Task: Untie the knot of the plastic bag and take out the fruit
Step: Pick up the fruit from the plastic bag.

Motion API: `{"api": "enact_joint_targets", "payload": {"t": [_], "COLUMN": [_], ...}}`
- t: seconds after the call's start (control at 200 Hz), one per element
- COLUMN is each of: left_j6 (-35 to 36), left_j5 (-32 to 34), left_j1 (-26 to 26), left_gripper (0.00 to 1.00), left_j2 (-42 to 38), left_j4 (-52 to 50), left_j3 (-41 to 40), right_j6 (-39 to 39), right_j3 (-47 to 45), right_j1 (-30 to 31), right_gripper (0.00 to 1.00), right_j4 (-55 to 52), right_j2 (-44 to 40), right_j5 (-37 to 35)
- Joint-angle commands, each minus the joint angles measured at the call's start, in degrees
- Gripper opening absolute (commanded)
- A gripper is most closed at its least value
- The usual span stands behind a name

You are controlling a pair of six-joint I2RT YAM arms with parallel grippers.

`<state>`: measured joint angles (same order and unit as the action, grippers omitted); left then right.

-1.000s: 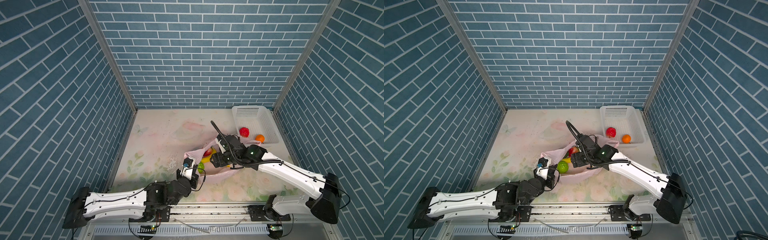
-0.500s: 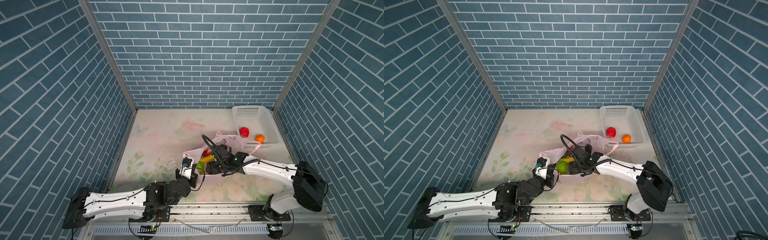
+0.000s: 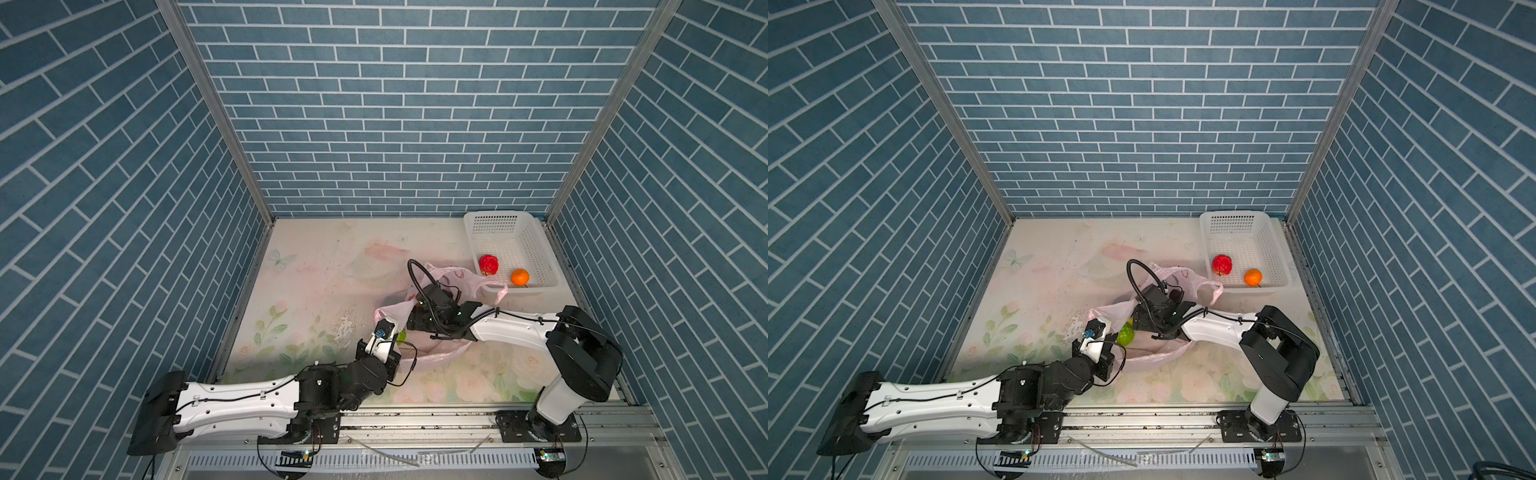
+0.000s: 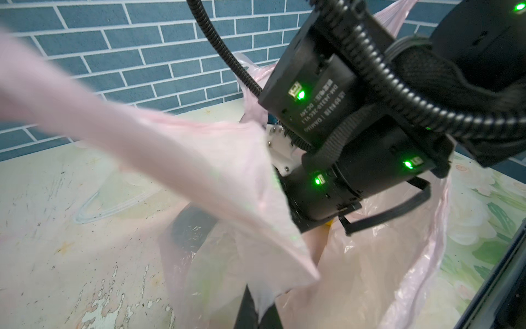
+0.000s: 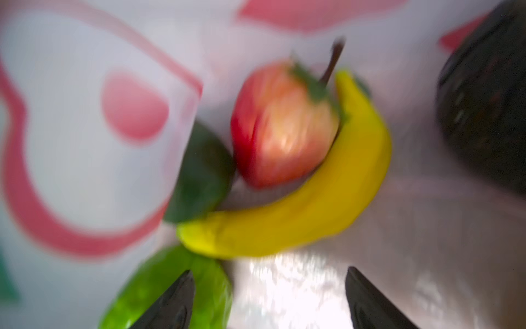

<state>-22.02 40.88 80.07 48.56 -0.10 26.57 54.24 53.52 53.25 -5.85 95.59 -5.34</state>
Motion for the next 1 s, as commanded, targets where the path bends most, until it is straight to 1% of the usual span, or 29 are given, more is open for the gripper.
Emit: {"api": "enact_joint_targets", "payload": {"t": [0.0,0.08,0.33,0.485,0.625,0.745,0.845,0.995], "left_j6": [-0.57,-0.23,1.06,1.6,1.63,1.55,1.47,1.46], "left_j5": [-0.65,-0.52,-1.19,-1.52,-1.51,-1.44,-1.55,-1.52], "left_j1": [0.26,0.21,0.23,0.08,0.08,0.15,0.16,0.08], "left_gripper": [0.0,0.0,0.0,0.0,0.0,0.0,0.0,0.0], "left_j2": [-0.24,0.64,2.85,3.12,2.73,2.34,2.52,2.53], "left_j4": [-2.46,-2.12,-0.96,-0.61,-0.61,-0.52,-0.43,-0.3], "left_j3": [0.94,1.29,2.31,2.34,2.19,1.82,1.56,1.41], "right_j6": [3.37,4.01,5.17,6.54,8.1,9.18,11.18,11.82], "right_j3": [2.41,3.09,2.79,2.91,3.47,4.35,3.94,5.12], "right_j1": [-1.37,-2.15,-2.91,-3.0,-3.41,-3.47,-3.27,-3.31], "right_gripper": [0.83,0.83,0.83,0.83,0.79,0.77,0.7,0.65], "right_j4": [4.75,5.07,12.28,14.61,15.26,12.44,9.52,5.77], "right_j2": [1.89,3.2,5.59,6.47,7.55,8.18,8.35,8.28], "right_j5": [-4.51,-5.29,-6.4,-9.0,-8.96,-7.02,-6.3,-6.52]}}
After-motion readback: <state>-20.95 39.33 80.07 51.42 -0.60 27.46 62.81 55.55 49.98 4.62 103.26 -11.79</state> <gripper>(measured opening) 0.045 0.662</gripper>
